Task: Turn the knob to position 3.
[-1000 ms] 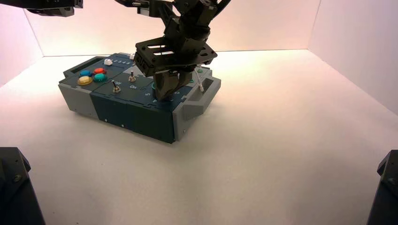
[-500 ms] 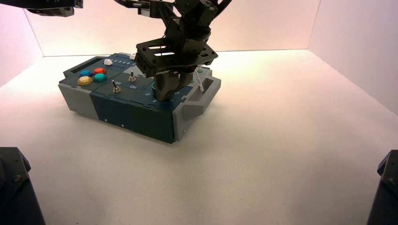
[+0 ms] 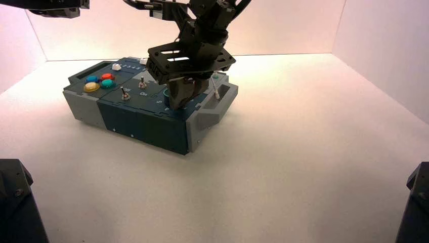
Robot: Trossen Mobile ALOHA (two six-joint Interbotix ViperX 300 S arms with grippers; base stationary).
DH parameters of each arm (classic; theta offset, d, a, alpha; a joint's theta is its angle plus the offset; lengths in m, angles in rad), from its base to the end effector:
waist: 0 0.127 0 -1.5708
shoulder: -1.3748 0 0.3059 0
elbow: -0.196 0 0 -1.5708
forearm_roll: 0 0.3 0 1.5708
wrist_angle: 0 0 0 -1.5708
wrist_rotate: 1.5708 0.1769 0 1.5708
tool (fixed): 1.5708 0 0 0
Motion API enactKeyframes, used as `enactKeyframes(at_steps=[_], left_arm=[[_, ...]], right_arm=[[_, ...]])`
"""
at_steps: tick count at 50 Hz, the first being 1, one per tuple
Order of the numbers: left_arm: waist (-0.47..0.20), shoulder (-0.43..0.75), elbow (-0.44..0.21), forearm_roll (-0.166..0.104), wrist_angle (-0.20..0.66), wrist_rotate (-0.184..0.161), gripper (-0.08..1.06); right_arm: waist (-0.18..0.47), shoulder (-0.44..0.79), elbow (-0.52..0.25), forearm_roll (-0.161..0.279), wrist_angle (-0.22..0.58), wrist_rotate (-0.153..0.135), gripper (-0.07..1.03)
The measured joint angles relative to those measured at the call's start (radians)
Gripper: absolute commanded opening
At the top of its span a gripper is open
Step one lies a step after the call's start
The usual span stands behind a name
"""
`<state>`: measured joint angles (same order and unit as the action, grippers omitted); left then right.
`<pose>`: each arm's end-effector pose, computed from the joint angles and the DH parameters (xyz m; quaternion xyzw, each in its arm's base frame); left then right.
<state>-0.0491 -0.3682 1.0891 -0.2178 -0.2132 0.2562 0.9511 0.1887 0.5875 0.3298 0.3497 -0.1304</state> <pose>0.3270 -0.0080 0.1437 0.0329 0.2531 -0.0071 0.9669 0.2206 0.3430 0.0430 -0.1475 0.5175 0.3856 0.7495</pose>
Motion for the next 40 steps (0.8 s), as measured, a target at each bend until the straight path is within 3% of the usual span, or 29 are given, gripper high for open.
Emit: enactKeyframes(at_steps=[40], left_arm=[[0.000, 0.000, 0.000, -0.002, 0.000, 0.000, -0.03]], right_arm=[[-0.008, 0.002, -0.009, 0.003, 0.018, 0.000, -0.02]])
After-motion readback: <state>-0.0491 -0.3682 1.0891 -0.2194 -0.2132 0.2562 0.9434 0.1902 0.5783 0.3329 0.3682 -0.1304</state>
